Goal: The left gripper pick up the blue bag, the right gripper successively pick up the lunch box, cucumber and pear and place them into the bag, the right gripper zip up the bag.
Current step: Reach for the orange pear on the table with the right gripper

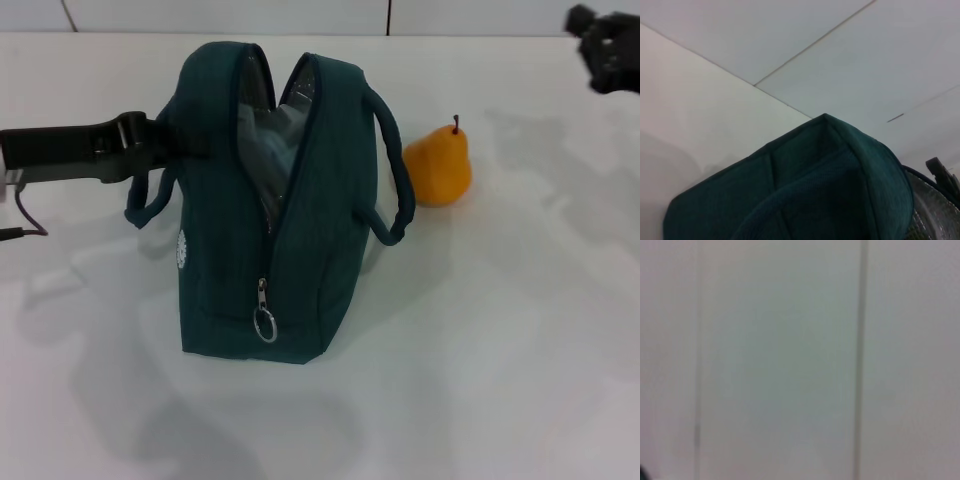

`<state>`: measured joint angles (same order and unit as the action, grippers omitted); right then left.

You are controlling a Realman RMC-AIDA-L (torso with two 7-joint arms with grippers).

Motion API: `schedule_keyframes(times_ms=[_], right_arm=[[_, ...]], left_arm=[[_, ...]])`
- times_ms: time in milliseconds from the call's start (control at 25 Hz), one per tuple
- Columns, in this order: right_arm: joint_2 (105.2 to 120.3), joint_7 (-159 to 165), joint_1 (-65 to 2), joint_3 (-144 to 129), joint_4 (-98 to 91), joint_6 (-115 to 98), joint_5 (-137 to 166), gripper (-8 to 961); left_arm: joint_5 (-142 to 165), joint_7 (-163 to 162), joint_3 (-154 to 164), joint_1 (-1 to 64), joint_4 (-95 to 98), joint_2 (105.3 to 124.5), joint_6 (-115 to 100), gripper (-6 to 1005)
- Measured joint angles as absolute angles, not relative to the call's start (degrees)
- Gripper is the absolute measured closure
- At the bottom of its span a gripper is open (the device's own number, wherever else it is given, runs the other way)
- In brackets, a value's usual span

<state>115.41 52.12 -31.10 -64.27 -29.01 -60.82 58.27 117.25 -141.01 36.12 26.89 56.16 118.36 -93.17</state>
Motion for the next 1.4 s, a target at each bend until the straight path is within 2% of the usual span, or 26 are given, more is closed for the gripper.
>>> schedule_keyframes(times_ms=[400, 840, 1280, 1360, 1400], right_arm=[[115.15, 52.56, -29.99, -60.81, -28.72, -60.56, 58.92, 937], [115.73, 52.85, -34.21, -74.88, -27.74, -60.4, 61.2, 933], [116.01, 52.67, -36.19, -78.01, -24.15, -59.02, 60.74, 507], [116.01, 52.56, -36.17, -77.89, -23.91, -58.99, 60.61, 272], [116.02, 52.56, -36.1, -77.84, -23.88, -58.98, 60.55, 271]], left_arm=[[117.49, -140.2, 36.12, 26.91, 56.0, 118.48, -93.05, 917], [117.48, -140.18, 36.12, 26.91, 55.98, 118.55, -92.9, 917], [117.43, -140.33, 36.12, 26.99, 55.98, 118.83, -92.89, 916], [117.43, -140.34, 36.12, 26.98, 55.99, 118.83, -92.85, 916], [117.43, -140.34, 36.12, 27.01, 55.98, 118.83, -92.8, 916]])
